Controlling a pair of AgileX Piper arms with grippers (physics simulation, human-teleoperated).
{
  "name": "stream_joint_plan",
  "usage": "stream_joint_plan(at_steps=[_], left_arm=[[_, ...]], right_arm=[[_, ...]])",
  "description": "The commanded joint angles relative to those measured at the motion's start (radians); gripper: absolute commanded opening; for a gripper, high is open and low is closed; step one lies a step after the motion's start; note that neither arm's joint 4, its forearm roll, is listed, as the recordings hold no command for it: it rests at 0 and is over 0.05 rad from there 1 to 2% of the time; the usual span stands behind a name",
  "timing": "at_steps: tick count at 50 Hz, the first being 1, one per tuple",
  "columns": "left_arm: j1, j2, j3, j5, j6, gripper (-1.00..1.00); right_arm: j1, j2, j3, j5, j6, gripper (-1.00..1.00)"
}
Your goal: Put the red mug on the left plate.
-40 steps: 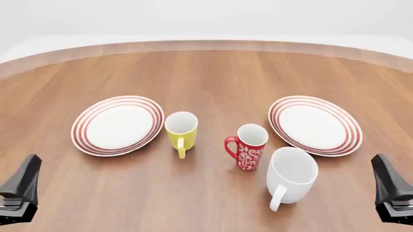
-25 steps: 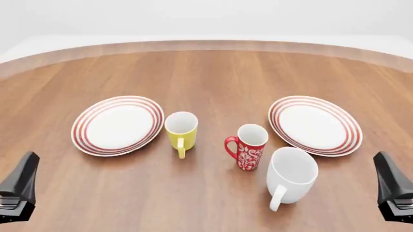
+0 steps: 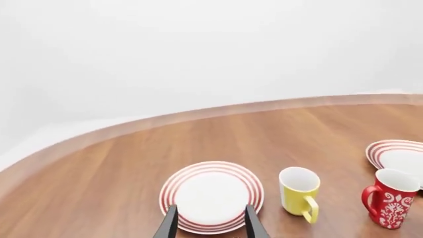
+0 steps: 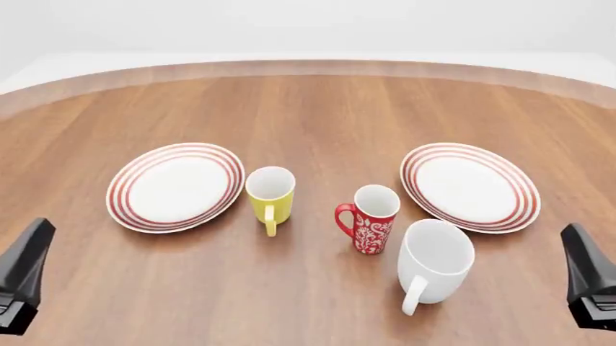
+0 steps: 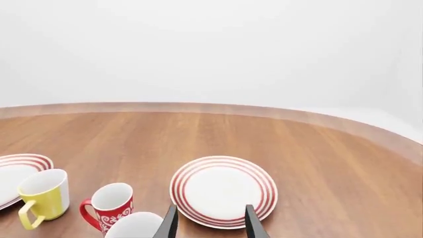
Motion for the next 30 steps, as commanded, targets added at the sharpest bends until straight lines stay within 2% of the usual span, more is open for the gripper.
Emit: stream_joint_plan(at_steps=[1,4,9,15,20,24,30], left_arm=[[-0.093,0.000,-0.051,0.080,0.048,1.00],[-0.148,0.002,-0.043,0.090,0.062,1.00],[-0.182,0.045,-0.048,0.052,0.084,1.00],[-0.247,0.238,-0.051,-0.111,0.112,1.00],[-0.257,0.338,-0.044,-0.214,0.136,1.00],[-0.277,0.478,-0.044,-0.337,0.146,1.00],[-0.315,0.570,-0.072,-0.404,0.150,1.00]], right_arm=[[0.000,0.000,0.005,-0.002,-0.004,1.00],[0.001,0.000,-0.005,0.009,-0.007,1.00],[0.003,0.000,-0.003,0.008,-0.010,1.00],[0.005,0.000,0.000,0.006,-0.014,1.00],[0.006,0.000,0.002,0.005,-0.017,1.00],[0.009,0.000,0.002,0.003,-0.020,1.00],[0.011,0.000,0.002,0.003,-0.022,1.00]])
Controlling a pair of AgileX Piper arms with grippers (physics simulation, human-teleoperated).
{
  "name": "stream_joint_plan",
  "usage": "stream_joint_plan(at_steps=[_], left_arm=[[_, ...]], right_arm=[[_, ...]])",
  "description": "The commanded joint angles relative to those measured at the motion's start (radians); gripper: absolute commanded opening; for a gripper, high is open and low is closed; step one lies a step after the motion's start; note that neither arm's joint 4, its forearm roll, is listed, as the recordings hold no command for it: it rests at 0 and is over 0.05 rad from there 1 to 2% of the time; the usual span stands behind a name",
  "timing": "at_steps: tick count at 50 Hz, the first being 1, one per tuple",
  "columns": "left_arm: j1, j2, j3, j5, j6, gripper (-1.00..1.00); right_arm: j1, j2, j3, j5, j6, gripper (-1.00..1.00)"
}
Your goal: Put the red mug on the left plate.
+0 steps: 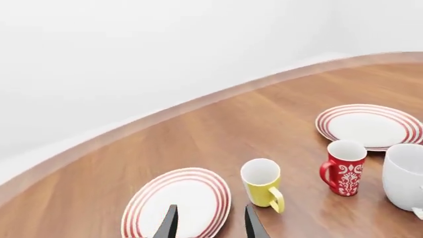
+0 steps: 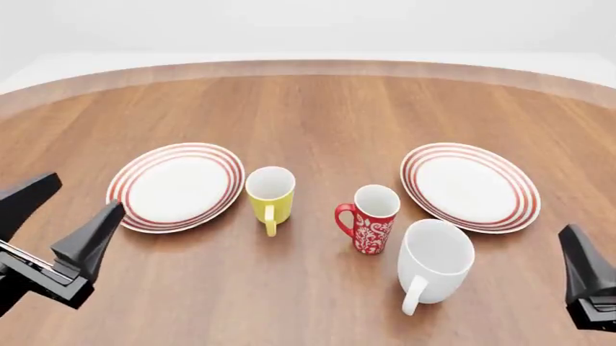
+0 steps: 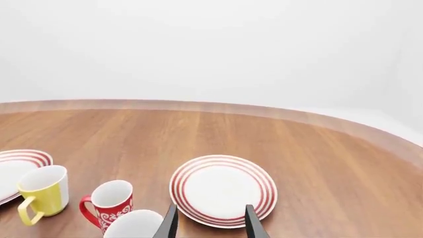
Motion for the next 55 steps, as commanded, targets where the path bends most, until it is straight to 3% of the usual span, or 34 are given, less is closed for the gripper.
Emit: stream_joint_plan(at_steps=[1,17,20,55], left_arm=[[-0.076,0.224,-0.038,-0.178,0.030,1.00],[-0.184,0.403,-0.142,-0.266,0.068,1.00],[-0.237,0.461,-0.151,-0.298,0.092,1.00],[-0.389,0.744,-0.267,-0.438,0.148,1.00]], right_arm=[[0.005,0.000,0.001,-0.002,-0.007,1.00],[0.014,0.000,0.004,-0.002,-0.019,1.00],[0.017,0.000,0.019,-0.016,-0.023,1.00],[0.026,0.000,0.018,-0.009,-0.033,1.00]])
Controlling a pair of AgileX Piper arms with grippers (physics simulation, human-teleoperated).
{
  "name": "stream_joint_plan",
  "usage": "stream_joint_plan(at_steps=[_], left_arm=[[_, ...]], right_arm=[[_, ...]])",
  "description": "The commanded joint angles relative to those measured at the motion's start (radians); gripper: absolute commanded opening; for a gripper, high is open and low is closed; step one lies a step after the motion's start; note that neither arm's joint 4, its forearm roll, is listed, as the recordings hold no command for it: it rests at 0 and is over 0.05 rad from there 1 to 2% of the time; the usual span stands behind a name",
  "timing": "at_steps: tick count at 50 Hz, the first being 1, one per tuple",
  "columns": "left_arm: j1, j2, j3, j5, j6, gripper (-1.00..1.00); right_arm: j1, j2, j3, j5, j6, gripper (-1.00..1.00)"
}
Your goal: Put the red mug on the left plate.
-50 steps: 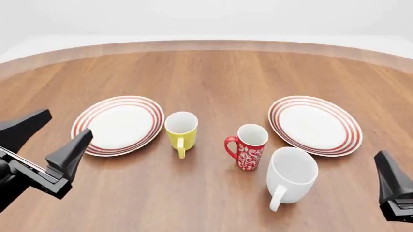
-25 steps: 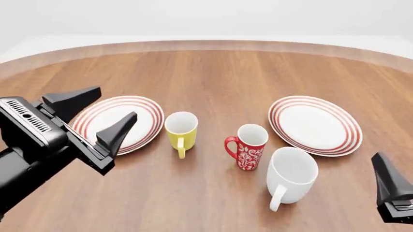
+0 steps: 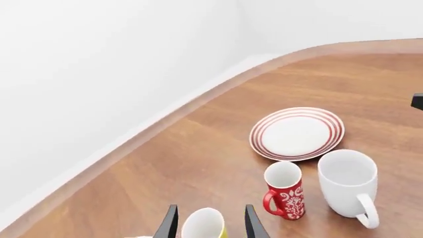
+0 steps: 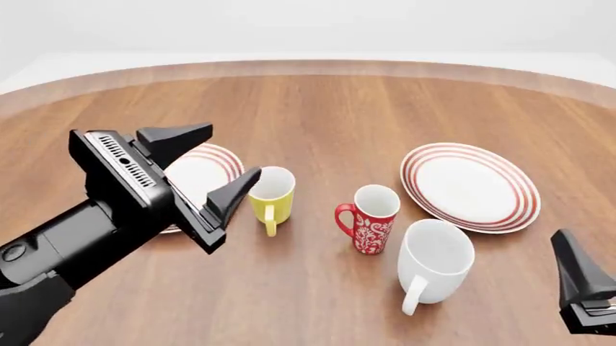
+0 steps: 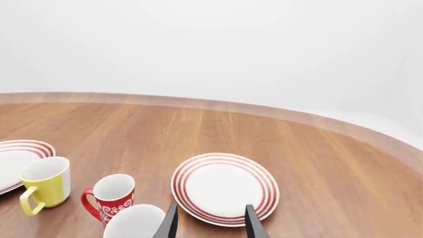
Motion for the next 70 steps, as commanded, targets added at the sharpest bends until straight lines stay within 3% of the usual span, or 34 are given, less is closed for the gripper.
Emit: stream_joint_plan(at_steps=[1,10,27,39,53,70], left_arm=[[-0.050,0.080,-0.031,-0.038,0.018,1.00],[-0.083,0.195,-0.076,-0.068,0.029,1.00],[-0.120,0.316,-0.204,-0.002,0.018,1.00],[-0.140,0.386,-0.219,-0.014,0.008,1.00],[-0.161,0.498,-0.257,-0.012,0.077,1.00],[-0.182,0.578,-0.290,0.004,0.103,1.00]], right_arm=[[0.001,0.000,-0.001,0.003,-0.001,1.00],[-0.002,0.000,0.001,0.001,-0.002,1.00],[-0.001,0.000,0.008,-0.007,-0.003,1.00],[-0.001,0.000,0.004,-0.002,-0.002,1.00],[-0.001,0.000,0.002,-0.001,-0.003,1.00],[-0.002,0.000,0.021,-0.018,-0.001,1.00]])
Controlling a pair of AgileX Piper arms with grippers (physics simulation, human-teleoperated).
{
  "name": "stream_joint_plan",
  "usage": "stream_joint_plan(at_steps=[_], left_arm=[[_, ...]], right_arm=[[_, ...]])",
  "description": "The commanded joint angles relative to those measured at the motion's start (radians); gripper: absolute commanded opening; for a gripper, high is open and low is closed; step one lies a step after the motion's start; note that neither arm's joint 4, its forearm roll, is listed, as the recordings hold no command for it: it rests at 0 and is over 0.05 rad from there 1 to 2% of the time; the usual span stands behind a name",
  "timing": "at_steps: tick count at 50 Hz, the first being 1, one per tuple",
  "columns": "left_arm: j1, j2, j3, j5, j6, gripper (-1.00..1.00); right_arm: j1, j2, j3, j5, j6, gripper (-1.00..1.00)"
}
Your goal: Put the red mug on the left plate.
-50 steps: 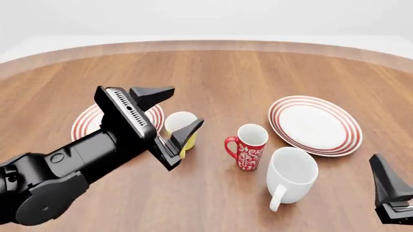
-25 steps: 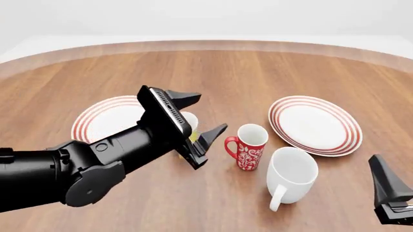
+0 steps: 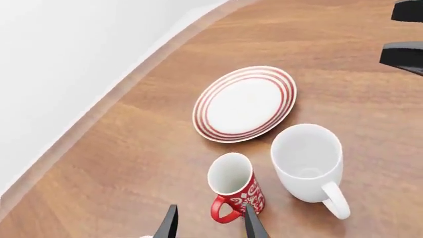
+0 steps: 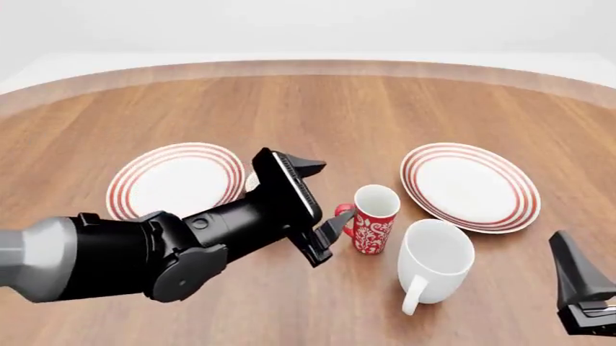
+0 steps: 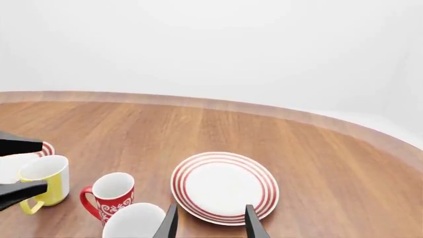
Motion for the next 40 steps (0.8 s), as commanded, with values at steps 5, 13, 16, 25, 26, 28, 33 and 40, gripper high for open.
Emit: stream_joint_plan(at_steps=[5,13,16,25,26,28,33,40], left_arm=[[-0.018,0.080,-0.029,0.015,0.019,1.00],[-0.008,0.119,-0.033,0.016,0.024,1.00],[0.009,0.136,-0.042,0.018,0.032,1.00],[0.050,0.167,-0.059,0.012,0.043,1.00],[0.050,0.177,-0.061,0.009,0.046,1.00],[0.055,0.184,-0.062,0.005,0.050,1.00],[0.059,0.213,-0.057,-0.014,0.058,1.00],[0.056,0.254,-0.063,-0.033,0.069,1.00]], right_arm=[[-0.001,0.000,0.001,0.001,0.002,1.00],[-0.003,0.000,0.001,0.002,0.004,1.00],[-0.004,0.000,0.002,0.002,0.004,1.00],[-0.003,0.000,0.003,0.000,0.003,1.00],[-0.003,0.000,0.003,0.000,0.003,1.00],[-0.003,0.000,0.003,0.000,0.003,1.00],[-0.004,0.000,0.003,-0.001,0.003,1.00],[-0.004,0.000,0.004,-0.002,0.003,1.00]])
